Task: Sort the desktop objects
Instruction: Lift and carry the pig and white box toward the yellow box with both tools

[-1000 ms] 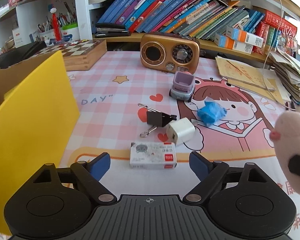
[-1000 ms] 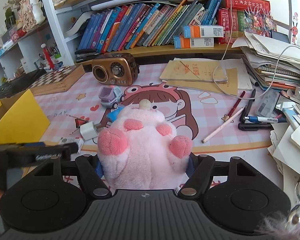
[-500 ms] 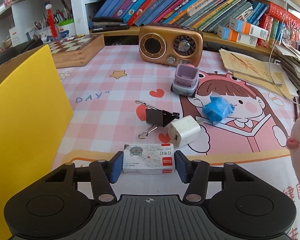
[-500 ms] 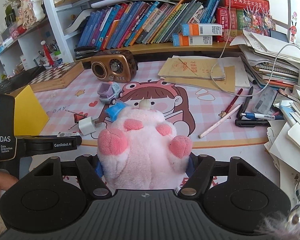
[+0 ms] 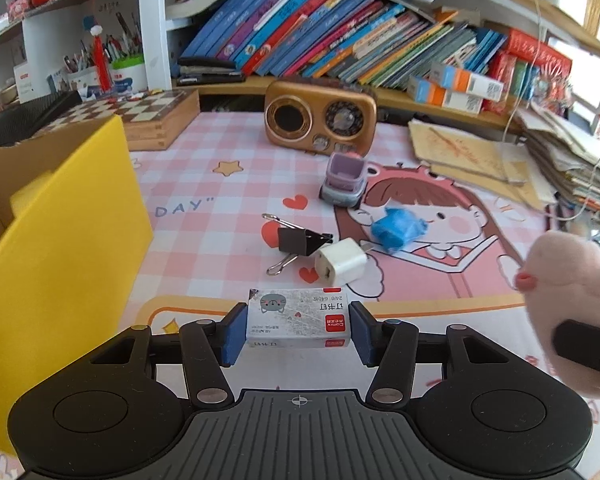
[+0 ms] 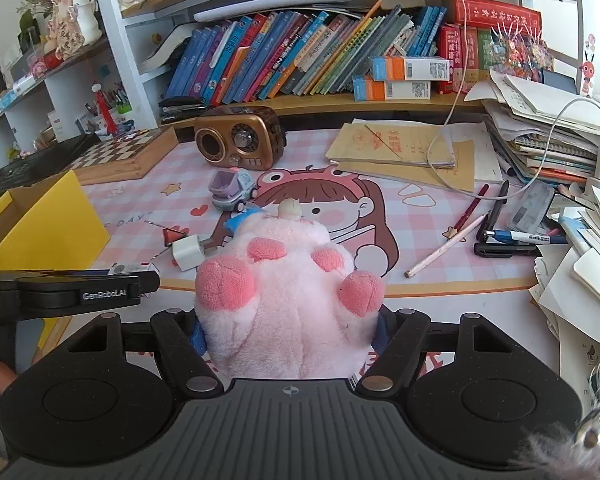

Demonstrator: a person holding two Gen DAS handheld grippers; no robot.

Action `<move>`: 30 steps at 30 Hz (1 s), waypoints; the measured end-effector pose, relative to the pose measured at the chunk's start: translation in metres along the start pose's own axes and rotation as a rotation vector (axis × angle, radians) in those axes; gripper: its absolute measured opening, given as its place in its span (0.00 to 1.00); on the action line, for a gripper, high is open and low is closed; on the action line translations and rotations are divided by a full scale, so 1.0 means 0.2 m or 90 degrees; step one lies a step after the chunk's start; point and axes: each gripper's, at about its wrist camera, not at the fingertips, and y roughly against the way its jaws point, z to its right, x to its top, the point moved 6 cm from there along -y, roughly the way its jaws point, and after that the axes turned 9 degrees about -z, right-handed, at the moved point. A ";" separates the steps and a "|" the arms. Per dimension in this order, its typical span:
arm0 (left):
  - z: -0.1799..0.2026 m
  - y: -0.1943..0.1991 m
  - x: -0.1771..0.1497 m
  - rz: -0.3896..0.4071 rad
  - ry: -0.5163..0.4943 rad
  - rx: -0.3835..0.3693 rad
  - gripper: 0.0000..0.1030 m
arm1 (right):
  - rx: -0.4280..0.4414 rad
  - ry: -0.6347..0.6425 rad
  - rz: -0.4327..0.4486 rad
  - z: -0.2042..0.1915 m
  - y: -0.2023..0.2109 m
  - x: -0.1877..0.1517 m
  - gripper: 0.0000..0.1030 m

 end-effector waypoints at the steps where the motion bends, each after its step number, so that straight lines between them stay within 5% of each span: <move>1: 0.00 0.03 0.00 0.004 0.003 -0.004 0.50 | 0.001 0.003 0.003 -0.01 0.01 0.00 0.67; 15: -0.10 0.42 -0.16 0.046 0.039 -0.072 0.50 | 0.013 -0.012 -0.002 -0.17 0.20 -0.11 0.67; 30: -0.26 0.63 -0.37 0.049 0.047 -0.104 0.50 | -0.004 -0.008 -0.016 -0.37 0.34 -0.30 0.67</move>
